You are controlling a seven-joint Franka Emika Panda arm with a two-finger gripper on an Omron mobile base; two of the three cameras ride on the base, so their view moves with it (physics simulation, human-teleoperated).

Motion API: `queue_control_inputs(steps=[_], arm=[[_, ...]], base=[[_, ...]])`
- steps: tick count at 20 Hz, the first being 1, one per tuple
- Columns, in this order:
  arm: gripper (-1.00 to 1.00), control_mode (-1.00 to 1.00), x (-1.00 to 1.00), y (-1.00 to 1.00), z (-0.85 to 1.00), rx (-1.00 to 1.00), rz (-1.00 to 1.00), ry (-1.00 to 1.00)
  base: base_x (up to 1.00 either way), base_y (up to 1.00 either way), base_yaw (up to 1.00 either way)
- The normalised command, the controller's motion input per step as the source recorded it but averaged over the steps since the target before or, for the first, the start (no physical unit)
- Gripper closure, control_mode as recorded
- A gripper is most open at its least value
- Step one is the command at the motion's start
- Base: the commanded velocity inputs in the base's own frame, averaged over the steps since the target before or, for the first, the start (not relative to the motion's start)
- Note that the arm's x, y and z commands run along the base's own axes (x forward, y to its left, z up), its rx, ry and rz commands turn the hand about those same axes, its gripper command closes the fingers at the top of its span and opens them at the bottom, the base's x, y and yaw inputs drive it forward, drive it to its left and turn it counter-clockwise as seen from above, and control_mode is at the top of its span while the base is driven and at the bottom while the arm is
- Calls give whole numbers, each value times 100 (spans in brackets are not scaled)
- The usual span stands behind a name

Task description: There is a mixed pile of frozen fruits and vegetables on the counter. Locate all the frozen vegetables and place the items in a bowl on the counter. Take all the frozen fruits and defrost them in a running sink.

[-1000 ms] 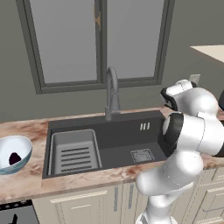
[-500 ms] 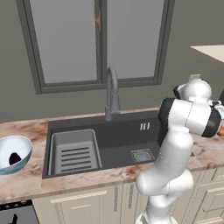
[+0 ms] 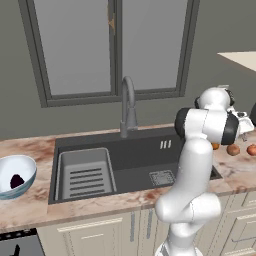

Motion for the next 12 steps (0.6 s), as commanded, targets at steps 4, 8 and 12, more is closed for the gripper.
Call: queue_control_inputs(steps=[4,8,12], arm=[[-100,-100,38,-40,-18,0,9,-6],[-100,-100,49,-16,-23,0,11,-7],[-100,-100,46,-5,-29,3,12,-16]], base=[[0,0,0],[0,0,0],[0,0,0]])
